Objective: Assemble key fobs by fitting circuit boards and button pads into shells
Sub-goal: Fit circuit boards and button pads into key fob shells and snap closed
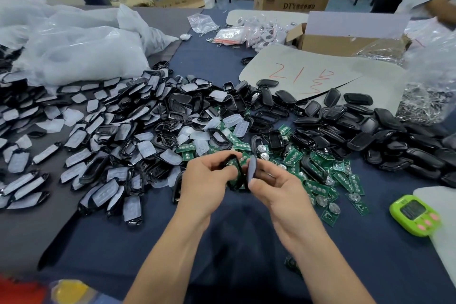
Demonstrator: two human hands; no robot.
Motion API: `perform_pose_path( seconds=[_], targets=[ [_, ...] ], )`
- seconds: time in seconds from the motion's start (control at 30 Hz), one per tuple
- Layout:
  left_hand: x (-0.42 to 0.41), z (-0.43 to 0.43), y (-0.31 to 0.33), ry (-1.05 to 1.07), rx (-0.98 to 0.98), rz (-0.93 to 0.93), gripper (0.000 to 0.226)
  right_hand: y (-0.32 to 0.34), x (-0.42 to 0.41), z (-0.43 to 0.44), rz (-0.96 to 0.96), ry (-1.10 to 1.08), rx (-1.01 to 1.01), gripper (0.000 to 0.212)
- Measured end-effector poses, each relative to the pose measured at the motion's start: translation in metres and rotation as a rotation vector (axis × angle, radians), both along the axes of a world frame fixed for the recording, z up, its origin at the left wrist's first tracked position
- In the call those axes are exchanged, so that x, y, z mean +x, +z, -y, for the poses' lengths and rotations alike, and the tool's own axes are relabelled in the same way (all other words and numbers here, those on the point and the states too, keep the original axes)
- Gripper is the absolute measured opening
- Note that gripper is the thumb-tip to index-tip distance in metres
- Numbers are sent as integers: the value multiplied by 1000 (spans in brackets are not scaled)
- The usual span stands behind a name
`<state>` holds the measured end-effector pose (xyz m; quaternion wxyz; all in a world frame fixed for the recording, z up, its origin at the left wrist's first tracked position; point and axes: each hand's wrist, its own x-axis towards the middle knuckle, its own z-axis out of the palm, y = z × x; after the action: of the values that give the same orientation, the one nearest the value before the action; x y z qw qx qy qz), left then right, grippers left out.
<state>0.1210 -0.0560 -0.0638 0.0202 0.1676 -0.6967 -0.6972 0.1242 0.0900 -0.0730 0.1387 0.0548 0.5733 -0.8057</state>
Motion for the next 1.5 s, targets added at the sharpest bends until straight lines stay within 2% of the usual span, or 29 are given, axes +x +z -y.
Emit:
perform_pose_path(
  seconds=[0.07, 0.2, 0.33, 0.5, 0.7, 0.9, 1.03, 1.13, 1.2, 1.37, 1.5],
  targets=[
    [1, 0, -1, 47, -74, 3, 43, 0, 2, 4, -75, 5, 157, 49],
    [2, -3, 1, 73, -182, -17, 39, 2, 4, 9, -124, -7, 324, 52],
    [6, -4, 2, -31, -74, -11, 47, 5, 6, 7, -174, 10, 509, 49],
    [10, 7, 3, -256, 125, -7, 51, 10, 7, -2, -232, 15, 639, 49],
    [14, 12, 3, -319, 61, 2, 53, 11, 6, -7, -257, 49, 654, 49],
    [15, 17, 11, -334, -240, 21, 44, 11, 12, -14, -249, 184, 618, 54],
    [16, 14, 15, -335, -413, 60, 47, 11, 16, -15, -281, 188, 568, 65],
    [17, 11, 17, -326, -549, 98, 52, 6, 15, -17, -253, 159, 619, 48],
    [17, 7, 14, -275, -513, 79, 54, 6, 15, -16, -251, 142, 706, 42],
    [10, -2, 11, -297, -337, 56, 42, 10, 17, -11, -366, 50, 933, 52],
    [6, -8, 9, -317, -65, 40, 44, 5, 18, -9, -480, 21, 1053, 58]
  ],
)
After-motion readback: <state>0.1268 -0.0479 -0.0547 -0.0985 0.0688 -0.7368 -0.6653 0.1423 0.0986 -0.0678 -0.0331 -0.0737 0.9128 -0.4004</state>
